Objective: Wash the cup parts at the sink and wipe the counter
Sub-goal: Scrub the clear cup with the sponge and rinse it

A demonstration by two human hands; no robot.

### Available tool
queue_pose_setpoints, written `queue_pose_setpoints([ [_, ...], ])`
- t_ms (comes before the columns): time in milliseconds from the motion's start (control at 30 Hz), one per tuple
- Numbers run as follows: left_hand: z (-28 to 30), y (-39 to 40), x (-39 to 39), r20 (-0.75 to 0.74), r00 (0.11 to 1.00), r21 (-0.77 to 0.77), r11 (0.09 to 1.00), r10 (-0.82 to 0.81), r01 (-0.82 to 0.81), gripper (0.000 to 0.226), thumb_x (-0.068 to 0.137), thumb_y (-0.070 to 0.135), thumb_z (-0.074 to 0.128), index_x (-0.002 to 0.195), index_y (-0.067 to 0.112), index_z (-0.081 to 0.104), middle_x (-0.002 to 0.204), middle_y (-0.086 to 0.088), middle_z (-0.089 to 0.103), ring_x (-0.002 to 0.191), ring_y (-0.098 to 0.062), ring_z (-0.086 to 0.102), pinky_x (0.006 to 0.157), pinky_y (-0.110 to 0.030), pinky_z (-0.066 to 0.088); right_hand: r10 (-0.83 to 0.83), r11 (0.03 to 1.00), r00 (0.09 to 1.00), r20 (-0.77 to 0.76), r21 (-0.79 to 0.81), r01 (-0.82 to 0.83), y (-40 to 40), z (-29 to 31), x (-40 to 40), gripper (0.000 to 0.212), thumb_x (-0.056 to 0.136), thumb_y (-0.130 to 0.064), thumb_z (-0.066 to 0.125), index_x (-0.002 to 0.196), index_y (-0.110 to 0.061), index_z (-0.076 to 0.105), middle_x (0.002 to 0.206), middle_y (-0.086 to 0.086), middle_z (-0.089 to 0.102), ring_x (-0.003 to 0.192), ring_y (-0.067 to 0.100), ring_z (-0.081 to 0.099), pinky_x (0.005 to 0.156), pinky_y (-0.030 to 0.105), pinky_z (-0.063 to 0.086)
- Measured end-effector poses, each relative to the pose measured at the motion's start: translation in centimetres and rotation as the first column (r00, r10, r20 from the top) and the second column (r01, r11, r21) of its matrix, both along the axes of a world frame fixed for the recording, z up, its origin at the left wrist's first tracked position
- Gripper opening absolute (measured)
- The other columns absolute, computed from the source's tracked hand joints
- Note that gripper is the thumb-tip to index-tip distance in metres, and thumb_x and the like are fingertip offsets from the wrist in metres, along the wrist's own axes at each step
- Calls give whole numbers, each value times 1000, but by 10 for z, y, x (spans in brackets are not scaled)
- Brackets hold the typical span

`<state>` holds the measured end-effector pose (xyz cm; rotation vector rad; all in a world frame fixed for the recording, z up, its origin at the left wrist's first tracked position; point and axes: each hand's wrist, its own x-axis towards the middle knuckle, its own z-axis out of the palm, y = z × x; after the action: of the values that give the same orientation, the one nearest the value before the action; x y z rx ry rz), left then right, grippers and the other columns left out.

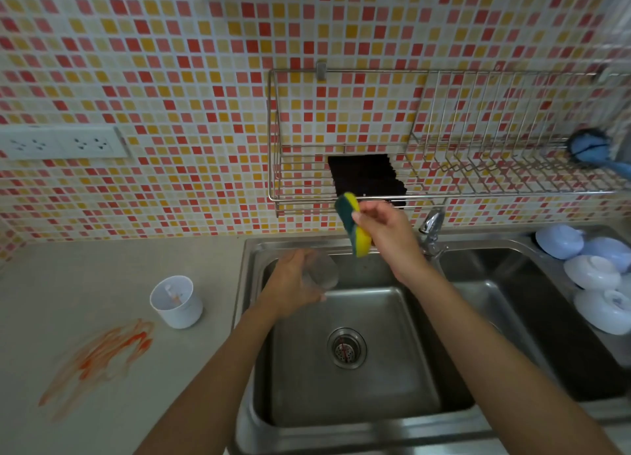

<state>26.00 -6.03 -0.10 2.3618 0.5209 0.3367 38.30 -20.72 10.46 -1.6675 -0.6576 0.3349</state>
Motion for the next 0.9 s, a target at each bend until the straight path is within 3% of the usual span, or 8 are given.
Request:
queue_pose_setpoints([
  [100, 2, 4, 3, 17, 1000, -19, 1000, 2, -2, 84, 55, 37, 88, 128, 26, 47, 124, 9, 54, 115, -11, 49, 93, -23, 40, -59, 997, 996, 66, 58, 55, 30, 30, 8, 12, 93, -22, 60, 84, -29, 61, 80, -9, 63, 71, 5, 58, 67, 24, 44],
  [200, 5, 8, 6, 28, 1000, -24, 1000, -11, 12, 84, 57, 34, 88, 130, 22, 47, 127, 6, 54, 116, -11, 48, 95, -23, 41, -127, 992, 978, 166, 38, 123, 65, 51, 20, 6, 94, -24, 59, 88, -24, 60, 87, -9, 62, 80, 7, 58, 72, 20, 43],
  [300, 9, 12, 8, 35, 999, -36, 999, -32, 34, 86, 57, 37, 89, 131, 22, 46, 127, 8, 53, 117, -10, 48, 98, -28, 44, -141, 970, 908, 395, -128, 206, 103, 52, 35, 15, 94, -22, 59, 103, -12, 65, 98, -3, 62, 87, 10, 56, 74, 18, 41],
  [400, 12, 15, 9, 38, 999, -74, 997, -34, 36, 87, 57, 37, 89, 131, 25, 45, 127, 12, 52, 116, -7, 47, 99, -28, 44, -65, 910, 845, 531, -316, 268, 129, 37, 43, 11, 93, -21, 59, 99, -13, 64, 104, 3, 62, 85, 16, 59, 73, 31, 51],
  [600, 9, 18, 12, 26, 998, -45, 997, -65, 66, 86, 59, 33, 88, 132, 22, 44, 126, 9, 51, 116, -11, 47, 95, -26, 41, 48, 815, 833, 551, -504, 286, 141, 18, 48, 17, 90, -22, 57, 85, -16, 72, 86, 2, 70, 78, 20, 66, 65, 30, 55],
  [733, 1, 14, 16, 21, 999, -19, 999, -41, 41, 92, 58, 37, 89, 136, 23, 43, 133, 7, 51, 122, -14, 47, 97, -27, 41, -30, 921, 829, 558, -307, 240, 118, 24, 38, 16, 90, -29, 60, 94, -20, 73, 95, 3, 71, 89, 21, 63, 76, 35, 55],
  [833, -5, 4, 23, 46, 999, -46, 999, -13, 15, 87, 59, 32, 89, 134, 23, 45, 125, 14, 50, 116, -7, 47, 92, -21, 37, -186, 964, 697, 692, -9, 266, 67, 8, 19, 20, 88, -26, 61, 97, -13, 73, 102, 6, 66, 95, 19, 56, 78, 31, 50],
  [900, -9, -8, 30, 45, 999, -124, 992, 1, 5, 85, 58, 27, 90, 131, 23, 47, 123, 15, 52, 114, -7, 51, 93, -26, 44, -270, 954, 590, 761, 127, 272, 17, -13, 15, 18, 86, -22, 62, 88, -7, 72, 102, 9, 61, 93, 18, 54, 77, 24, 46],
])
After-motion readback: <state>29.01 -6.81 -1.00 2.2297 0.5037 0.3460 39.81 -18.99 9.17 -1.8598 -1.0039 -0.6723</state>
